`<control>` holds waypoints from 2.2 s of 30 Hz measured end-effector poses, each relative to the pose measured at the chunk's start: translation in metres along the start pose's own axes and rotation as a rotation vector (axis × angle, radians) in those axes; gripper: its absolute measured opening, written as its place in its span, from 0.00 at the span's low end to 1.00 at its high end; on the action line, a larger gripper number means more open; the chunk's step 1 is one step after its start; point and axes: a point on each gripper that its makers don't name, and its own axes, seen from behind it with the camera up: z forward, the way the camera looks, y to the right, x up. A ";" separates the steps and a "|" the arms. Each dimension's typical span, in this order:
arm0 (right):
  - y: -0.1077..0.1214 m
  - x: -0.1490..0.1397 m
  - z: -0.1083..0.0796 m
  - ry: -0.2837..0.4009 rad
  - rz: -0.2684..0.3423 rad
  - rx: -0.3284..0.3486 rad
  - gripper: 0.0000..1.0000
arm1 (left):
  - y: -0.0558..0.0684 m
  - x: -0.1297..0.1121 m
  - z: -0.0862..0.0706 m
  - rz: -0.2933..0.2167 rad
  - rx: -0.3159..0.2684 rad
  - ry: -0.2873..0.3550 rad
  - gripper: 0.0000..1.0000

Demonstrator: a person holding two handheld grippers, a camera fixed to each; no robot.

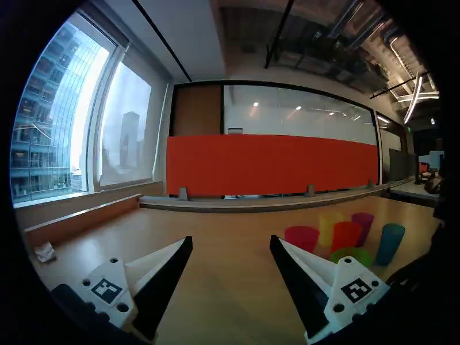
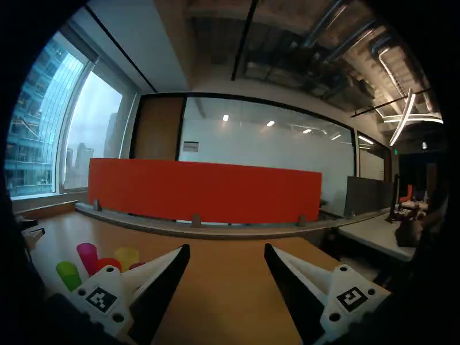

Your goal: Pour water

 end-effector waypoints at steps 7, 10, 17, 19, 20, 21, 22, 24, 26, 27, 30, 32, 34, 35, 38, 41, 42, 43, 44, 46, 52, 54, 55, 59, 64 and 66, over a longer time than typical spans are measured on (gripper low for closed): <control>-0.004 -0.002 0.000 0.000 -0.002 0.007 1.00 | 0.001 0.000 0.000 0.003 -0.002 -0.001 1.00; -0.005 -0.004 -0.002 0.001 0.002 0.011 1.00 | 0.001 -0.001 0.000 0.003 -0.002 -0.001 1.00; -0.005 -0.011 -0.005 0.003 0.013 0.025 1.00 | 0.001 0.000 0.000 0.004 -0.002 -0.001 1.00; -0.005 -0.014 -0.005 0.004 0.015 0.029 1.00 | 0.001 0.000 0.000 0.004 -0.002 -0.001 1.00; -0.005 -0.015 -0.005 0.004 0.016 0.031 1.00 | 0.001 0.000 0.000 0.004 -0.002 -0.001 1.00; -0.005 -0.017 -0.004 0.005 0.016 0.034 1.00 | 0.000 0.000 0.000 0.004 -0.002 -0.001 1.00; -0.006 -0.019 -0.003 0.006 0.015 0.037 1.00 | 0.000 0.000 0.000 0.004 -0.001 -0.001 1.00; -0.006 -0.022 -0.001 0.009 0.012 0.041 1.00 | 0.000 0.000 -0.001 0.004 -0.001 -0.001 1.00; -0.006 -0.024 0.001 0.014 0.008 0.040 1.00 | 0.000 0.000 -0.001 0.004 -0.001 -0.001 1.00; -0.007 -0.025 0.003 0.019 0.008 0.040 1.00 | 0.000 0.000 -0.001 0.004 -0.001 -0.001 1.00; -0.009 -0.026 0.007 0.035 0.009 0.046 1.00 | 0.000 0.000 0.000 0.005 -0.001 -0.001 1.00; -0.012 -0.027 0.008 0.046 0.010 0.058 1.00 | 0.001 0.000 0.000 0.004 -0.001 -0.001 1.00; -0.013 -0.030 0.011 0.054 0.014 0.064 1.00 | 0.001 0.000 0.000 0.005 -0.001 -0.001 1.00; -0.014 -0.031 0.012 0.057 0.016 0.067 1.00 | 0.001 0.000 0.000 0.005 -0.001 -0.001 1.00; -0.014 -0.038 0.014 0.056 0.024 0.069 1.00 | 0.001 0.000 0.000 0.004 -0.001 -0.001 1.00; -0.016 -0.047 0.015 0.056 0.025 0.076 1.00 | 0.001 0.000 0.000 0.004 -0.001 -0.001 1.00; -0.017 -0.050 0.015 0.054 0.023 0.078 1.00 | 0.001 0.000 0.000 0.004 -0.001 -0.001 1.00; -0.017 -0.054 0.015 0.051 0.022 0.079 1.00 | 0.001 0.000 0.000 0.004 -0.001 -0.001 1.00; -0.017 -0.057 0.015 0.049 0.021 0.081 1.00 | 0.001 0.000 0.000 0.004 -0.001 -0.001 1.00; -0.017 -0.062 0.015 0.043 0.018 0.080 1.00 | 0.001 0.000 0.000 0.004 -0.001 -0.001 1.00; -0.015 -0.076 0.015 0.035 0.024 0.079 1.00 | 0.001 0.000 0.000 0.004 -0.001 -0.001 1.00; -0.015 -0.080 0.014 0.030 0.032 0.081 1.00 | 0.001 0.000 0.000 0.004 -0.001 -0.001 1.00; -0.015 -0.082 0.014 0.026 0.037 0.082 1.00 | 0.001 0.000 0.000 0.004 -0.001 -0.001 1.00; -0.013 -0.089 0.015 0.013 0.051 0.082 1.00 | 0.001 -0.001 0.000 0.004 -0.001 -0.001 1.00; -0.012 -0.094 0.018 0.003 0.057 0.080 1.00 | 0.001 0.000 0.000 0.004 -0.001 -0.001 1.00; -0.011 -0.095 0.018 0.000 0.060 0.079 1.00 | 0.001 0.000 0.000 0.004 -0.001 -0.001 1.00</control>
